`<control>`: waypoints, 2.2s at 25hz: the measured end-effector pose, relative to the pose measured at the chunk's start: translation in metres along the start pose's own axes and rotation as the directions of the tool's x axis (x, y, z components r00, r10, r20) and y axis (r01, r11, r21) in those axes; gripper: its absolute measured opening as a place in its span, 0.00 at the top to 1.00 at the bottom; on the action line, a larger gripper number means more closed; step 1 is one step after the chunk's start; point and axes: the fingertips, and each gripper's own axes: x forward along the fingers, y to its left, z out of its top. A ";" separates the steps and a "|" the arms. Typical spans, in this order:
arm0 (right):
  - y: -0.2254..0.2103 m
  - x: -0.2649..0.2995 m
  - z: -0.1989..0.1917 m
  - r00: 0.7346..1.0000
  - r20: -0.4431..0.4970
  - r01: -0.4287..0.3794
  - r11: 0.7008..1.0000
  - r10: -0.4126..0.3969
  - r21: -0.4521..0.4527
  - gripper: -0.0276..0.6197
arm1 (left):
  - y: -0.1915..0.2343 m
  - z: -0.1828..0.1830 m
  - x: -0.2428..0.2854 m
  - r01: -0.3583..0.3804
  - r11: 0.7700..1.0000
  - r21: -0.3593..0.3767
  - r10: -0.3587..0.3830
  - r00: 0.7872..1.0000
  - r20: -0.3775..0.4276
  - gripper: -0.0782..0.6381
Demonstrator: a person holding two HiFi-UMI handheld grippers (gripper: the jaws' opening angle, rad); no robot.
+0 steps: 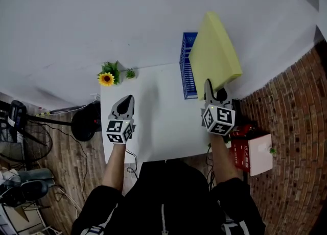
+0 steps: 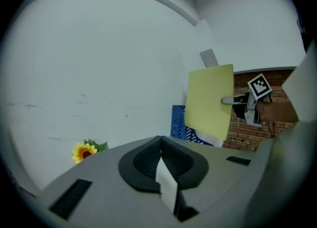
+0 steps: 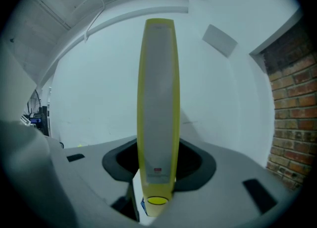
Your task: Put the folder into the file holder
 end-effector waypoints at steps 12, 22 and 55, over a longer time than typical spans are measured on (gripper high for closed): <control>0.010 0.045 -0.008 0.999 -0.009 0.044 0.998 -0.045 -0.048 0.69 | 0.041 -0.017 0.007 -0.034 0.998 -0.044 0.033 0.999 -0.029 0.86; 0.017 0.065 -0.023 0.998 0.008 0.069 0.997 -0.069 -0.018 0.69 | 0.059 -0.036 0.003 -0.055 0.997 -0.059 0.050 0.996 -0.074 0.86; 0.022 0.078 -0.077 0.989 0.070 0.132 0.991 -0.131 -0.011 0.69 | 0.077 -0.093 0.002 -0.042 0.996 -0.073 0.027 0.979 -0.201 0.86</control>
